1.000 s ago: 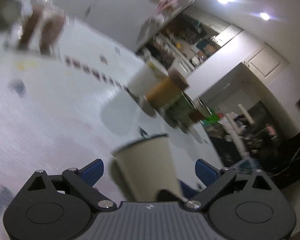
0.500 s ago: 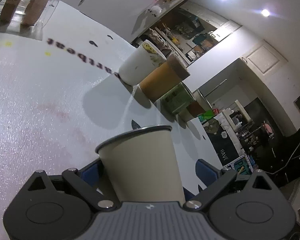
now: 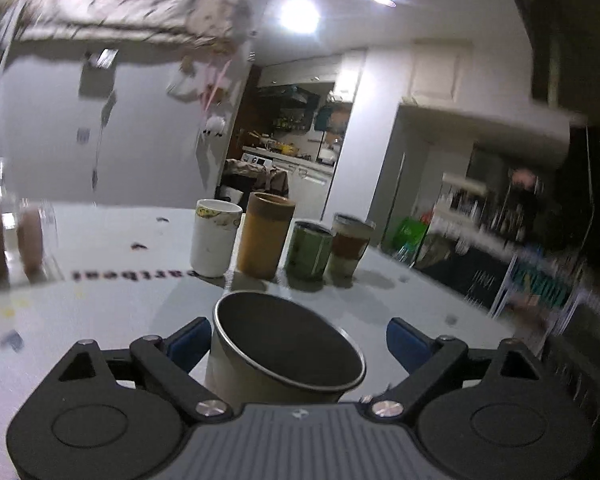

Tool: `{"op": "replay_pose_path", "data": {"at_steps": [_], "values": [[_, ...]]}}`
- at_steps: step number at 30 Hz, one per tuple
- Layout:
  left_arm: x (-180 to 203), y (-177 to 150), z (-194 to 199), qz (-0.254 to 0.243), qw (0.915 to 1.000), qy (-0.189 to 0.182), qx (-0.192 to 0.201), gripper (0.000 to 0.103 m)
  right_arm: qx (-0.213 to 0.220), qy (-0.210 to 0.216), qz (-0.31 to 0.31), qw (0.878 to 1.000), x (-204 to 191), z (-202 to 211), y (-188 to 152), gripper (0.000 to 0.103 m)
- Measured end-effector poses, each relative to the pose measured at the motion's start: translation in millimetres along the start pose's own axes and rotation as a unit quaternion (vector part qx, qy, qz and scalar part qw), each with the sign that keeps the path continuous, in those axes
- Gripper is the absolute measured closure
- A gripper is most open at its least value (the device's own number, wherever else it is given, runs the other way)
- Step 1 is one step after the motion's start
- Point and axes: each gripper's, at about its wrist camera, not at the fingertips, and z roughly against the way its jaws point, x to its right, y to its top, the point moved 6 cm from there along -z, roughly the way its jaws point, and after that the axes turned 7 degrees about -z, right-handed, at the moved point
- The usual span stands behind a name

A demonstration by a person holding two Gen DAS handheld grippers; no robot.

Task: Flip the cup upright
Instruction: 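Close the left gripper on the cup while the right gripper opens and releases it, then carry the upright cup with the left gripper and lower it beside the white floral cup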

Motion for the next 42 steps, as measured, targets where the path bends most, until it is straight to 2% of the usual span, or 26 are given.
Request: {"op": "replay_pose_path", "data": {"at_steps": [4,9,16,19,21,22,23,33,38,42], "values": [[10.5,-7.2,3.4,-0.058,0.9980,0.022,-0.016,0.010,0.001,-0.001,0.004,1.000,-1.4,1.1,-1.4,0.045],[4.9,-10.6,1.0,-0.068,0.9965,0.036,-0.034,0.020,0.002,-0.002,0.009,1.000,-2.7,0.4,-2.0,0.045],[-3.9,-14.8,-2.2,-0.085,0.9931,0.054,-0.060,0.027,-0.003,0.001,0.008,1.000,-4.4,-2.8,-2.3,0.047],[-11.3,-12.7,-3.4,-0.069,0.9946,0.050,-0.059,0.027,-0.002,0.000,0.008,1.000,-5.7,-3.3,-1.9,0.047],[-17.4,-8.3,-6.5,-0.060,0.9951,0.057,-0.054,0.027,0.004,-0.011,0.008,1.000,-4.3,-2.2,-0.3,0.036],[-21.6,-4.3,-8.9,-0.054,0.9955,0.060,-0.051,0.027,0.009,-0.015,0.007,1.000,-2.6,-1.0,0.9,0.026],[-27.4,0.9,-12.1,-0.046,0.9958,0.063,-0.047,0.027,0.014,-0.017,0.004,1.000,-0.8,0.8,2.0,0.023],[-97.7,64.4,-80.1,0.013,0.9909,0.134,-0.004,0.027,0.022,-0.044,-0.027,0.998,19.6,5.3,6.6,0.022],[-125.5,76.0,-122.2,0.026,0.9852,0.169,0.000,0.027,0.027,-0.052,-0.026,0.998,26.1,9.4,8.7,0.022],[-144.4,76.8,-148.4,0.066,0.9838,0.167,0.004,0.027,0.028,-0.061,-0.031,0.997,33.9,11.1,9.2,0.022]]}}
